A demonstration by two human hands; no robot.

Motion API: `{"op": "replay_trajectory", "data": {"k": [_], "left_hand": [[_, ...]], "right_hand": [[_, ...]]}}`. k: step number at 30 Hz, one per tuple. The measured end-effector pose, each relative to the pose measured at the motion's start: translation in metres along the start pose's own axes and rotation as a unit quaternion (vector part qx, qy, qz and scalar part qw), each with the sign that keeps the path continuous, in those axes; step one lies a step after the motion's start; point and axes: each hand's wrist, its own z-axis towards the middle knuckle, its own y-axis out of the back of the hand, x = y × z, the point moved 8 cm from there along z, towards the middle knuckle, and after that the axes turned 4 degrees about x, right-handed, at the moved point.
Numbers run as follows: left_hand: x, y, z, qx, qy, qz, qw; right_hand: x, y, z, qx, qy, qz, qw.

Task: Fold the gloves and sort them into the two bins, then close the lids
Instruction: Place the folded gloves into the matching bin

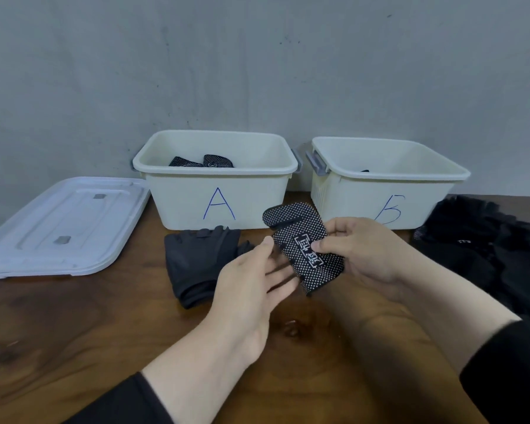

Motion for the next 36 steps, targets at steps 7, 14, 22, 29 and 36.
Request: {"op": "replay_trajectory", "data": {"k": [7, 14, 22, 29, 36], "left_hand": [[-0.007, -0.006, 0.005, 0.039, 0.044, -0.007, 0.998], [-0.024, -0.009, 0.010, 0.088, 0.020, 0.045, 0.995], [-0.035, -0.007, 0.013, 0.094, 0.002, 0.129, 0.987], [-0.042, 0.004, 0.017, 0.054, -0.018, 0.195, 0.979], [-0.091, 0.021, 0.016, -0.064, -0.150, 0.263, 0.951]], "right_hand": [[0.006, -0.019, -0.018, -0.005, -0.006, -0.003, 1.000], [0.002, -0.041, -0.032, 0.134, -0.094, 0.114, 0.980], [0.010, -0.050, -0.032, 0.155, -0.056, 0.188, 0.968], [0.012, -0.044, -0.025, 0.128, -0.030, 0.194, 0.972], [0.036, -0.031, -0.012, 0.093, -0.015, 0.205, 0.974]]}}
